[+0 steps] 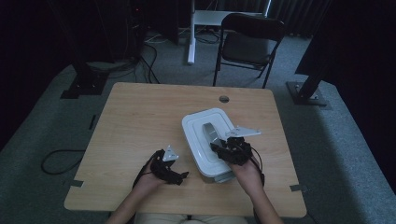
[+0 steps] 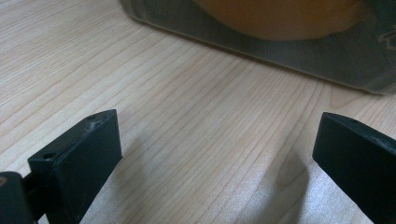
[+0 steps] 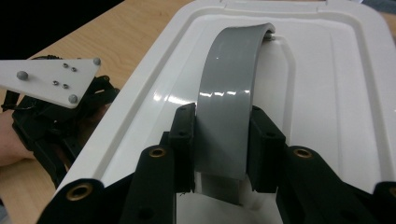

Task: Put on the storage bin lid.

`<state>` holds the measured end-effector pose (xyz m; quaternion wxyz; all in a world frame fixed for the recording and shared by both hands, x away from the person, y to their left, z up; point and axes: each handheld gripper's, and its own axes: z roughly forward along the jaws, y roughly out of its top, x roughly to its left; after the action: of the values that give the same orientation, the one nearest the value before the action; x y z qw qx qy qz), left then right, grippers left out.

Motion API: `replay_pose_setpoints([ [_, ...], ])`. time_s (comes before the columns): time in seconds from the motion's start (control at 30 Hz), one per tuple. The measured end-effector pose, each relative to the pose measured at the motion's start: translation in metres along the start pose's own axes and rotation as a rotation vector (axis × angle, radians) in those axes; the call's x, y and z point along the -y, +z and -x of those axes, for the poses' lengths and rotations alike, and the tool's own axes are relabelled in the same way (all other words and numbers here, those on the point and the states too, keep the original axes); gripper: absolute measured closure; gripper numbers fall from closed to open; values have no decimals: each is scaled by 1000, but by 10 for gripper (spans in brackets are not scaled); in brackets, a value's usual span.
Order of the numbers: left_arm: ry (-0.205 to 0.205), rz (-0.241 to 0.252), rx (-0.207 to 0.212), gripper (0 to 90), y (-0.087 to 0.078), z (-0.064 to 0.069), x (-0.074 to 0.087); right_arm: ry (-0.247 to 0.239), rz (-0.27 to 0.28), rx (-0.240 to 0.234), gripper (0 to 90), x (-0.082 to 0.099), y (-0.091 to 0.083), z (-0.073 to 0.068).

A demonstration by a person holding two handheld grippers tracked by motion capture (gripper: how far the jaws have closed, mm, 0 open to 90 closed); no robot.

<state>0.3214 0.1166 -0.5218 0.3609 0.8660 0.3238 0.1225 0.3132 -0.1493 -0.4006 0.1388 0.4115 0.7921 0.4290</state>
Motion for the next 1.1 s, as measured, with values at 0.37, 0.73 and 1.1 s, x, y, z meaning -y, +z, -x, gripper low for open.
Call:
replay_pose_setpoints([
  [0.37,-2,2,-2,19,-1,0,-1,14,14,-50,558,1,-1,3],
  [0.73,-21,9,-11,19,-2,-4,-1,32,95,-45,395,0,-16,9],
  [1.1,-31,13,-15,19,0,-3,-6,69,209,89,172,6,-44,52],
])
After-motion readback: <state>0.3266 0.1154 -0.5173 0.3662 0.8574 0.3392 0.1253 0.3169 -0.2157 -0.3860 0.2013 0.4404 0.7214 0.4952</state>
